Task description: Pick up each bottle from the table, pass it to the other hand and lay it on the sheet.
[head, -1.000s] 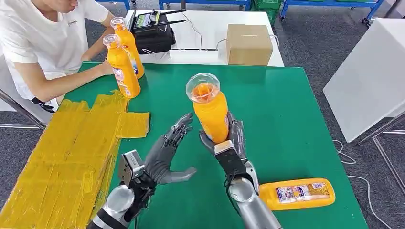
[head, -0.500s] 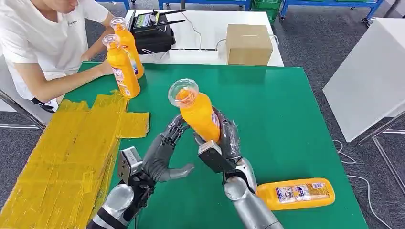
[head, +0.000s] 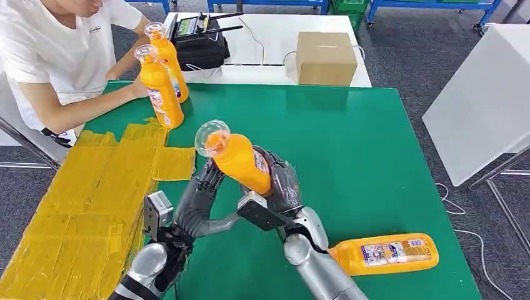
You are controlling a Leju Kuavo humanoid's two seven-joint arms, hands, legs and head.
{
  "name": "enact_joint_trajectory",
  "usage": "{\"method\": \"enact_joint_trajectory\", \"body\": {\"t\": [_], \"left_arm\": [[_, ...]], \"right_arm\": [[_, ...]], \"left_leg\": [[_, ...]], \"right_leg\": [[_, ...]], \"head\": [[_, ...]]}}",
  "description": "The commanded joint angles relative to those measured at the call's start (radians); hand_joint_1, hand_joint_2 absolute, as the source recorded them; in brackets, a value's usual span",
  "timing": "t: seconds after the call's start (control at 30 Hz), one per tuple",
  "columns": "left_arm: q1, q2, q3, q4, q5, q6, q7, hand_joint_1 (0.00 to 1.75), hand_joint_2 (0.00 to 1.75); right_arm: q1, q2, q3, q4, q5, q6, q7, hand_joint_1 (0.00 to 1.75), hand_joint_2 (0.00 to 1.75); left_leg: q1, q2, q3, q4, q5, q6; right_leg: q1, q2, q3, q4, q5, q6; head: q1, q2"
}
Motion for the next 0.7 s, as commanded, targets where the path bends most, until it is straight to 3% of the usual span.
{"method": "enact_joint_trajectory", "body": {"t": [0.03, 0.7], "left_arm": [[-0.088, -0.016, -0.045, 0.055, -0.002, -0.005, 0.01, 0.0, 1.75], [-0.104, -0.029, -0.019, 0.096, 0.003, 0.022, 0.022, 0.0, 1.75]], "right_arm": [[0.004, 0.0, 0.128, 0.106, 0.041, 0.01, -0.014, 1.75, 1.75], [0.022, 0.001, 0.197, 0.089, 0.053, 0.044, -0.032, 1.75, 1.75]], "left_leg": [[0.002, -0.002, 0.001, 0.0, 0.0, -0.001], [0.002, -0.003, 0.002, 0.0, 0.0, -0.001]], "right_leg": [[0.002, -0.002, 0.003, -0.002, 0.0, -0.002], [0.003, -0.003, 0.004, -0.002, -0.001, -0.003]], "head": [[0.0, 0.0], [0.0, 0.0]]}}
